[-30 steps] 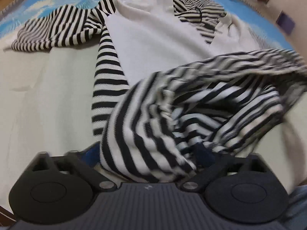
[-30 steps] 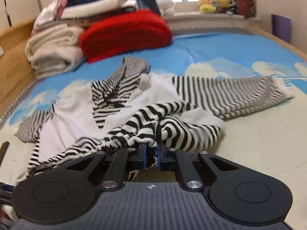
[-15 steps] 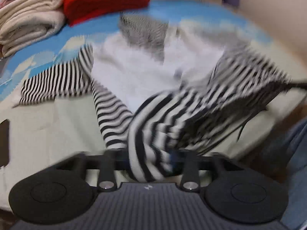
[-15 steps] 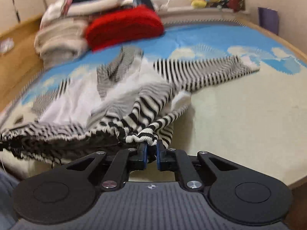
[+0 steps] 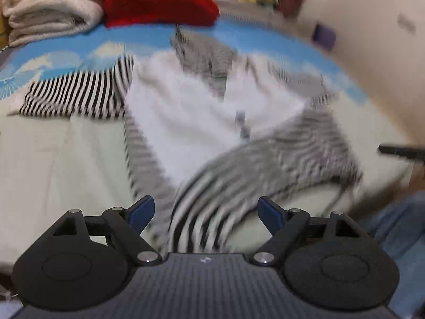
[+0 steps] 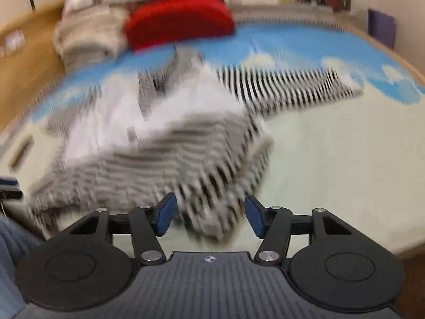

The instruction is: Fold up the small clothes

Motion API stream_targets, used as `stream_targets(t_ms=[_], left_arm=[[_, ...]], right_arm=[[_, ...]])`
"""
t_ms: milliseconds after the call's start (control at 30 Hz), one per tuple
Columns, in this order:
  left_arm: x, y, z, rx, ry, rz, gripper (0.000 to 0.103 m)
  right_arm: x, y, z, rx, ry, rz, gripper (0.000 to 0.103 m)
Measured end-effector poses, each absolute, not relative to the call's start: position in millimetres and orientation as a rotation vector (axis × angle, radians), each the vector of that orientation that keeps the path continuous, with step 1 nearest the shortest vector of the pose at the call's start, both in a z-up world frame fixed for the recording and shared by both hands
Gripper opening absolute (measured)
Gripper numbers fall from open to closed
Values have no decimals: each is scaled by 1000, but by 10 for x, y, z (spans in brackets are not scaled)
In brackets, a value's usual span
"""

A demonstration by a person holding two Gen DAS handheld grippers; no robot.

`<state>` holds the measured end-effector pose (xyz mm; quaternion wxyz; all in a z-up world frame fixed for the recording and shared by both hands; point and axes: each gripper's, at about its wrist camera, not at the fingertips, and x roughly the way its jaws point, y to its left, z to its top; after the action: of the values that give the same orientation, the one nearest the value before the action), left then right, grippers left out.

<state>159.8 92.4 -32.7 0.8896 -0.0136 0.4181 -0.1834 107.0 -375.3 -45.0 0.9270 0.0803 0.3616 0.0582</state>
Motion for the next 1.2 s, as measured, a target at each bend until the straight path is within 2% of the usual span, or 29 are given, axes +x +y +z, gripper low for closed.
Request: stream_targets(t_ms=[33,67,100,233,300,333,600,667,800,867,967,1033,1200], left_arm=[[1665,830,-318,-40,857,-360,89],[1789,726,-350,-40,854,-342,89],[1910,601,-417,-25,859,-326,89],[2205,164,-907,126,984,-256,88],[2192,71,-1170,233,1072,-241,88],[2068,102,-1203,258,1055,-261,88],[1526,175,-1022,384,963,-500,89],[1580,225,-867,298,930,-509,89],[1866,229,-677,152,865,-400,97],[2056,138,-813,207,898,-310,97],[2152,63,-1234,363,1047,-264,97],[1958,176,-1216,341,972,-298,99],[2048,401,-829,240,954,-329,99]], right_arm=[[1184,-3706,-425,163,715,129,22],[1326,-3624,-440,140,716,154,13],[1445,-3546,-476,117,734,173,10],[1932,-3159,-922,-13,888,156,10],[1944,-3084,-1209,-102,1018,130,10],[1871,-3103,-1289,-130,1047,143,10],[1417,-3218,-1071,-156,1013,240,10],[1474,-3207,-883,-104,956,232,12],[1689,-3114,-693,-21,837,249,21],[1865,-3021,-801,-41,861,238,21],[2031,-2950,-1227,-167,1088,181,22],[1818,-2967,-1251,-234,1035,219,21],[1646,-3135,-953,-174,995,265,23]])
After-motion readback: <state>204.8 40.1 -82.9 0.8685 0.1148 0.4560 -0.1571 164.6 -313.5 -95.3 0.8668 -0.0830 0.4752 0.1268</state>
